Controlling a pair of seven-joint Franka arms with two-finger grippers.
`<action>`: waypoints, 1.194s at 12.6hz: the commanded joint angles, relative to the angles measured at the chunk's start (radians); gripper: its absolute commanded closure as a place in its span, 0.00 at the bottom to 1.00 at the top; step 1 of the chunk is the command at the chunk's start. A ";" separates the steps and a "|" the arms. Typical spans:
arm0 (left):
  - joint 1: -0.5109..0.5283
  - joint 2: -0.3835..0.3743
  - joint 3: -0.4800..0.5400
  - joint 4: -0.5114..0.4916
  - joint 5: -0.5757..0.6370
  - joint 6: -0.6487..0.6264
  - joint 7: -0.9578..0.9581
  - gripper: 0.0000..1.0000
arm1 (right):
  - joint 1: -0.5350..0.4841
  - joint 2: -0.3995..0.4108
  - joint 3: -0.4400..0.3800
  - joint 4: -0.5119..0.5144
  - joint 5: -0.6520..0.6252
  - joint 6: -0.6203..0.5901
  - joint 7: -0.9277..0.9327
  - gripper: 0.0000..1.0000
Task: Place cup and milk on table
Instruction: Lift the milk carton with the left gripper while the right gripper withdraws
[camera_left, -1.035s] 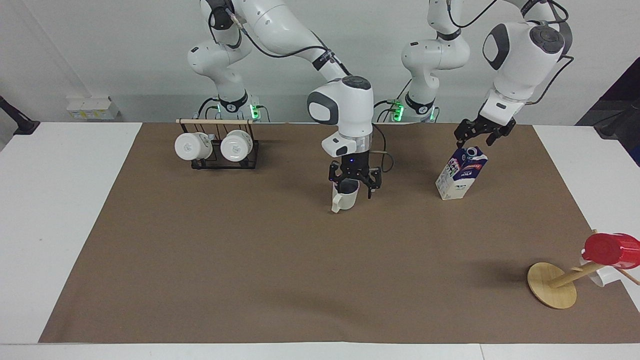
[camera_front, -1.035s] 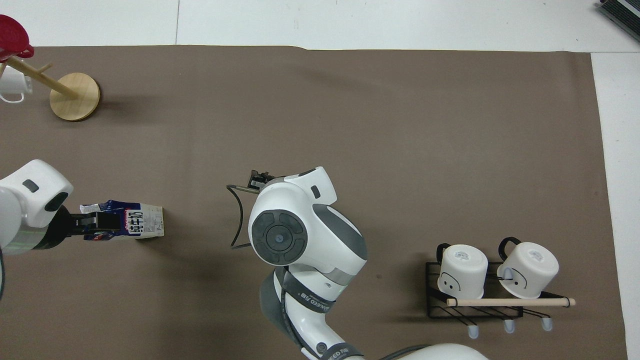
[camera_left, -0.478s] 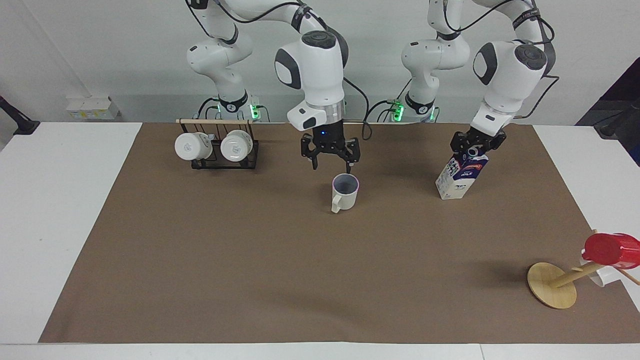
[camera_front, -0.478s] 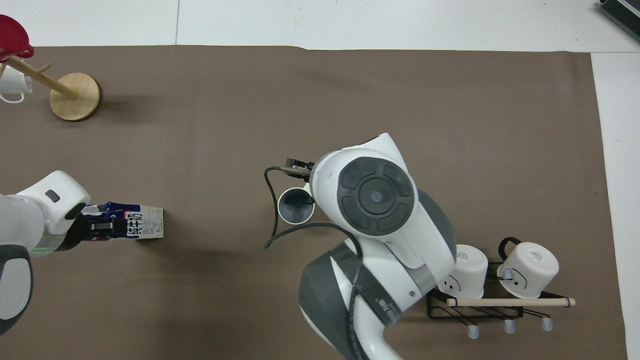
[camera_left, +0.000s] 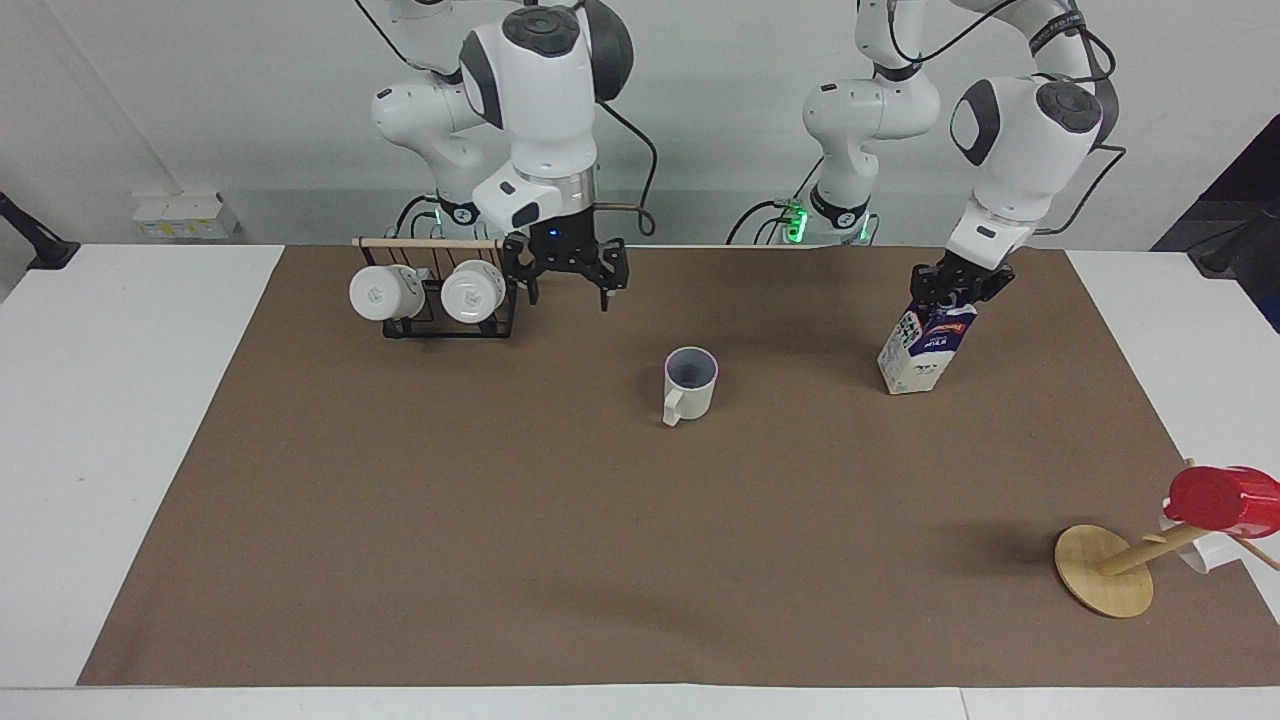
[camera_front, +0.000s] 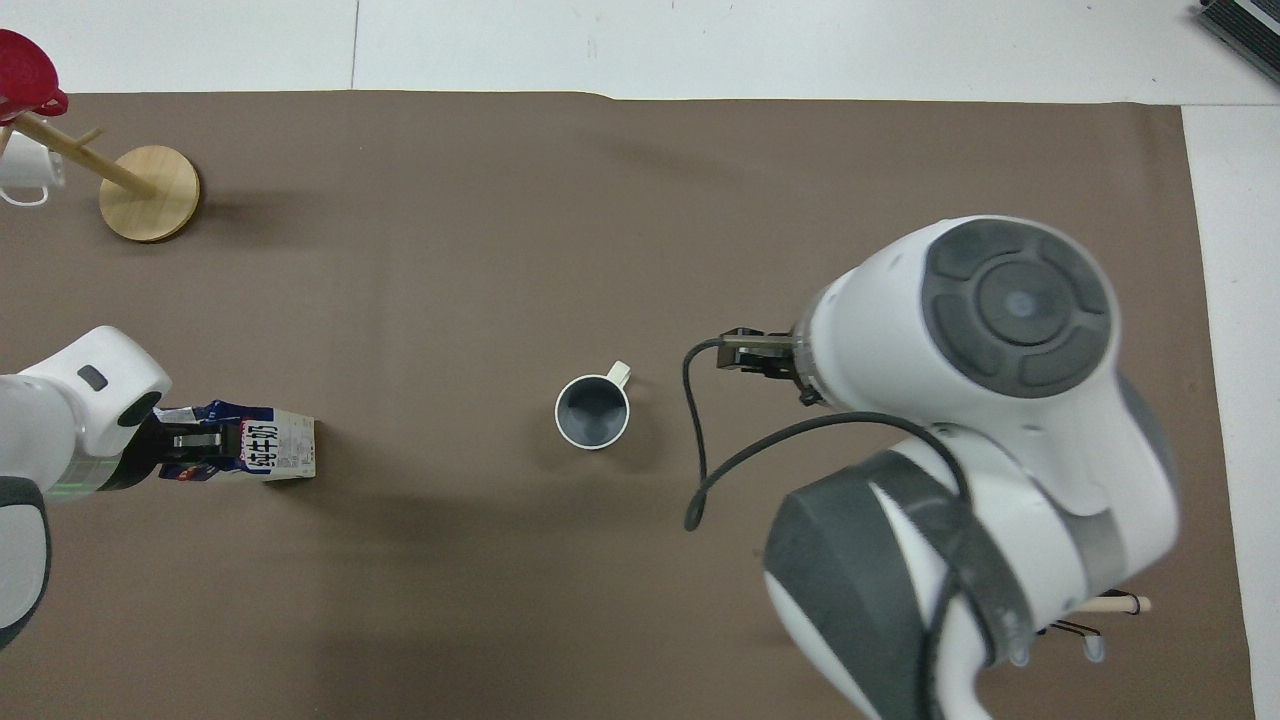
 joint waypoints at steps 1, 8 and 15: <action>-0.011 0.055 -0.007 0.095 -0.013 -0.059 -0.059 0.57 | -0.103 -0.079 0.005 -0.028 0.025 -0.070 -0.130 0.00; -0.226 0.120 -0.008 0.205 -0.025 -0.068 -0.323 0.57 | -0.304 -0.123 -0.001 -0.016 0.007 -0.124 -0.329 0.00; -0.335 0.150 -0.008 0.219 -0.074 -0.030 -0.374 0.57 | -0.340 -0.107 -0.050 0.139 0.027 -0.206 -0.341 0.00</action>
